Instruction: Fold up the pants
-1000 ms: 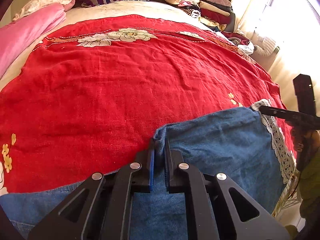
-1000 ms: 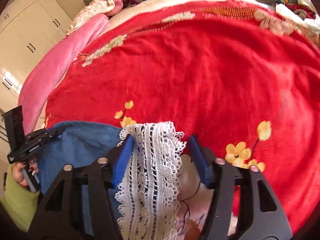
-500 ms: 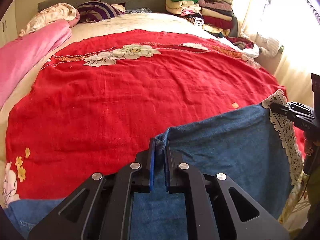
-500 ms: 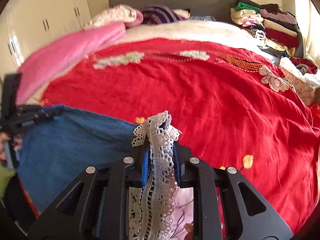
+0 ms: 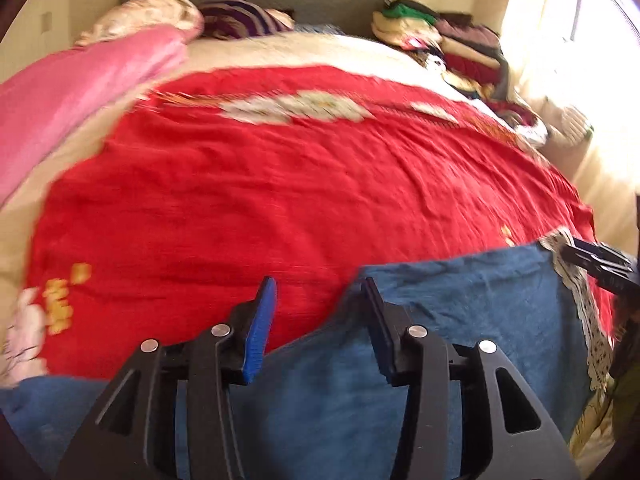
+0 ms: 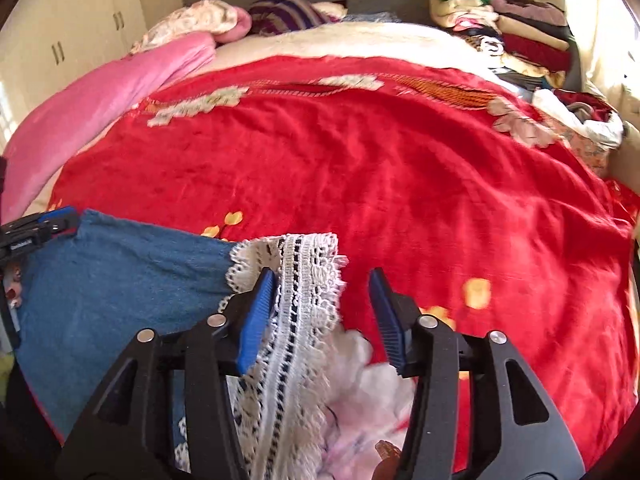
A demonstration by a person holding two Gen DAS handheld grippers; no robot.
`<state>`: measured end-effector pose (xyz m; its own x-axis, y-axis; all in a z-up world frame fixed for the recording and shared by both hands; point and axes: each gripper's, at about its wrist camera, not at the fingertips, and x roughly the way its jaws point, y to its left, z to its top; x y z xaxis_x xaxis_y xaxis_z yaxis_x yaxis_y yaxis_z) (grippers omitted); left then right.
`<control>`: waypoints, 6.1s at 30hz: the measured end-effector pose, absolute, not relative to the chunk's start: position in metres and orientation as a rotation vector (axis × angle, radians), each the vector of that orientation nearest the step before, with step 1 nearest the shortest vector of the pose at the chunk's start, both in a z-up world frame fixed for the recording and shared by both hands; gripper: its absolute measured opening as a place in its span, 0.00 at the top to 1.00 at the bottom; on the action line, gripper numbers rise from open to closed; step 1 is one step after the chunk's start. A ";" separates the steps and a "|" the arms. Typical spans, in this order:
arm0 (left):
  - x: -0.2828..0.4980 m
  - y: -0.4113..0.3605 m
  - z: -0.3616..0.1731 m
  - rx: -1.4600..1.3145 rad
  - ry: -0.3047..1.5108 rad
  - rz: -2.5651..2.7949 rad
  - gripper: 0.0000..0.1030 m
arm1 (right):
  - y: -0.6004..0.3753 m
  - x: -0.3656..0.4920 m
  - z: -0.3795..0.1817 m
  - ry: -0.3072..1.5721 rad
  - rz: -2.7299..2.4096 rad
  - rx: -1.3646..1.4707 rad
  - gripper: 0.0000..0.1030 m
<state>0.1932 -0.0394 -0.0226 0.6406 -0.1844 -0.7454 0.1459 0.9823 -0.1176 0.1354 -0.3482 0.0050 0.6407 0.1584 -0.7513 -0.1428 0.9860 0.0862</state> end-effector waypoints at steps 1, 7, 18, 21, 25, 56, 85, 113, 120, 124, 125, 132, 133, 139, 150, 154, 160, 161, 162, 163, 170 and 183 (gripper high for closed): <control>0.185 -0.032 -0.017 -0.057 0.841 -0.171 0.59 | -0.351 0.131 0.008 0.849 0.161 0.024 0.57; 0.146 -0.013 -0.007 -0.072 0.824 -0.171 0.58 | -0.344 0.095 0.030 0.796 0.177 -0.001 0.54; 0.117 0.012 -0.036 -0.131 0.945 -0.064 0.44 | -0.277 0.072 0.017 0.856 0.318 -0.079 0.44; 0.117 0.015 -0.040 -0.154 0.953 -0.073 0.44 | -0.282 0.073 0.002 0.940 0.222 -0.120 0.40; 0.117 0.017 -0.040 -0.169 0.953 -0.084 0.44 | -0.300 0.072 -0.012 0.989 0.212 -0.075 0.43; 0.050 -0.140 -0.035 0.130 0.981 -0.416 0.30 | -0.274 0.006 0.001 0.981 0.258 -0.106 0.34; 0.059 -0.111 0.003 0.104 0.890 -0.337 0.16 | -0.320 -0.008 0.025 0.868 0.190 0.054 0.23; 0.162 -0.218 0.026 0.233 0.894 -0.530 0.08 | -0.372 -0.006 0.024 0.859 0.143 0.160 0.17; 0.195 -0.242 0.019 0.252 0.898 -0.605 0.08 | -0.363 0.001 0.014 0.895 0.179 0.175 0.17; 0.208 -0.254 0.012 0.250 0.899 -0.650 0.08 | -0.360 0.004 0.004 0.922 0.188 0.202 0.17; 0.210 -0.257 0.009 0.254 0.902 -0.658 0.09 | -0.359 0.005 0.001 0.929 0.191 0.211 0.17; 0.231 -0.274 -0.024 0.238 0.974 -0.699 0.11 | -0.350 0.011 -0.014 0.965 0.216 0.253 0.17; 0.233 -0.275 -0.026 0.237 0.978 -0.706 0.13 | -0.350 0.011 -0.015 0.967 0.215 0.256 0.17; 0.243 -0.280 -0.041 0.215 1.015 -0.754 0.23 | -0.351 0.017 -0.020 0.978 0.234 0.265 0.23; 0.226 -0.293 -0.048 0.210 1.034 -0.818 0.72 | -0.348 0.024 -0.030 0.988 0.316 0.286 0.62; 0.223 -0.288 -0.043 0.202 1.013 -0.815 0.80 | -0.344 0.024 -0.023 0.975 0.333 0.265 0.79; 0.222 -0.262 -0.020 0.064 0.972 -0.850 0.86 | -0.325 0.013 0.007 0.891 0.388 0.199 0.82; 0.219 -0.254 -0.012 0.050 0.952 -0.852 0.86 | -0.322 0.012 0.014 0.877 0.404 0.186 0.82; 0.216 -0.246 -0.005 0.040 0.932 -0.852 0.86 | -0.315 0.011 0.020 0.862 0.422 0.171 0.82; 0.214 -0.237 0.001 0.025 0.917 -0.853 0.86 | -0.307 0.009 0.028 0.843 0.443 0.149 0.82; 0.201 -0.154 0.023 -0.087 0.860 -0.785 0.86 | -0.235 0.013 0.056 0.788 0.607 0.057 0.82; 0.193 -0.042 -0.016 -0.354 0.919 -0.621 0.81 | -0.133 0.018 0.027 0.901 0.709 -0.139 0.82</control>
